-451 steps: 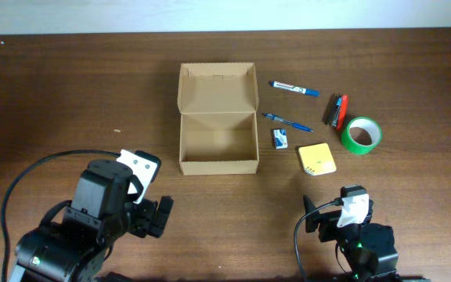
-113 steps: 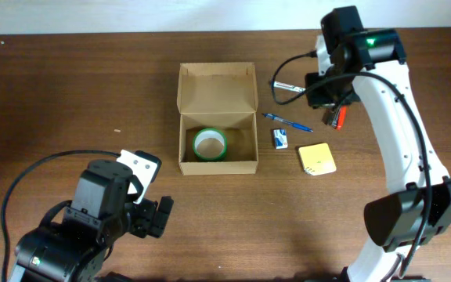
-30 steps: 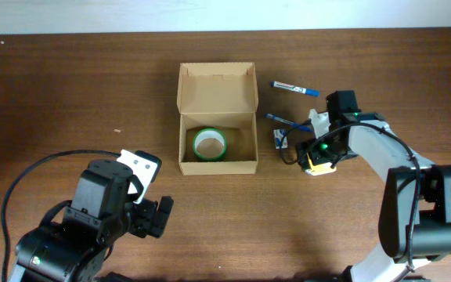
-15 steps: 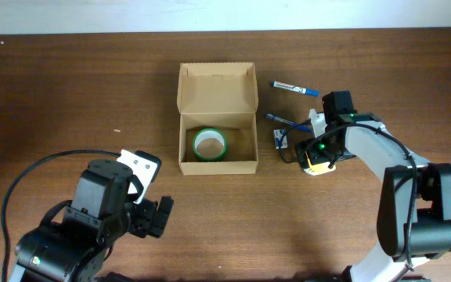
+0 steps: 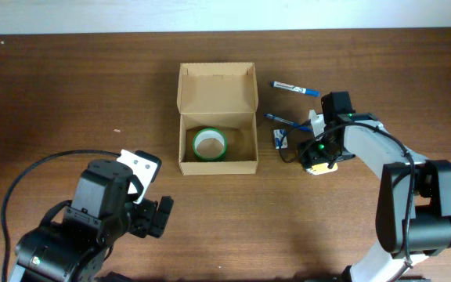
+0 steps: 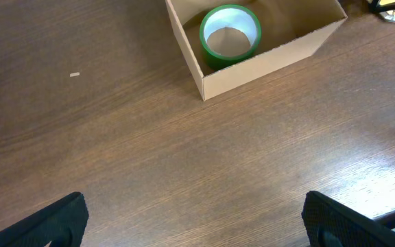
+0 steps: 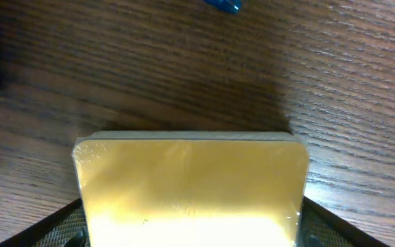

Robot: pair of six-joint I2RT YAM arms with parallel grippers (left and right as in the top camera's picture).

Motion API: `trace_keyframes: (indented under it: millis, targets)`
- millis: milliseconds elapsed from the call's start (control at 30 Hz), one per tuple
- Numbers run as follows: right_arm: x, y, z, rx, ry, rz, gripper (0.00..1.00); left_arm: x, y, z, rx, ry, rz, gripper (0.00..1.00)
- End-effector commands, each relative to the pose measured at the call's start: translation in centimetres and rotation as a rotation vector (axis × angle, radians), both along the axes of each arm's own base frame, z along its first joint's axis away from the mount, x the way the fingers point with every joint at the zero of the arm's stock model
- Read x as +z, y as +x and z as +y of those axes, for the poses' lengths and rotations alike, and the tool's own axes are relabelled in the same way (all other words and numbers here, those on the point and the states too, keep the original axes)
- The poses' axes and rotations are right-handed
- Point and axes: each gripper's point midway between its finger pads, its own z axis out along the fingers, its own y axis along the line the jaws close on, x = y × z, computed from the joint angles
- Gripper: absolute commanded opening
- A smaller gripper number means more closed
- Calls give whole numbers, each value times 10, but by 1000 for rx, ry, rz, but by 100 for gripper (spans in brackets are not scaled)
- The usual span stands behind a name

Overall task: Pack container
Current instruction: 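Close the right gripper on the yellow sticky-note pad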

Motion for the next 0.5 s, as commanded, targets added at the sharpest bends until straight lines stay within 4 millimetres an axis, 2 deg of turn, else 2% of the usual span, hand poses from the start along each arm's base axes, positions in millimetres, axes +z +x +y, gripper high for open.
trace_keyframes:
  millis: [0,267,467]
  targets:
    - [-19,-12,2,-29,4,65,88,7,1,-1,-18,-3,-21,100]
    - [-17,-13,3,-46,13,75,87,7,1,-1,-17,-3,-21,100]
    - [-2,0,8,-59,42,60,84,6,1,-1,-17,-3,-20,100]
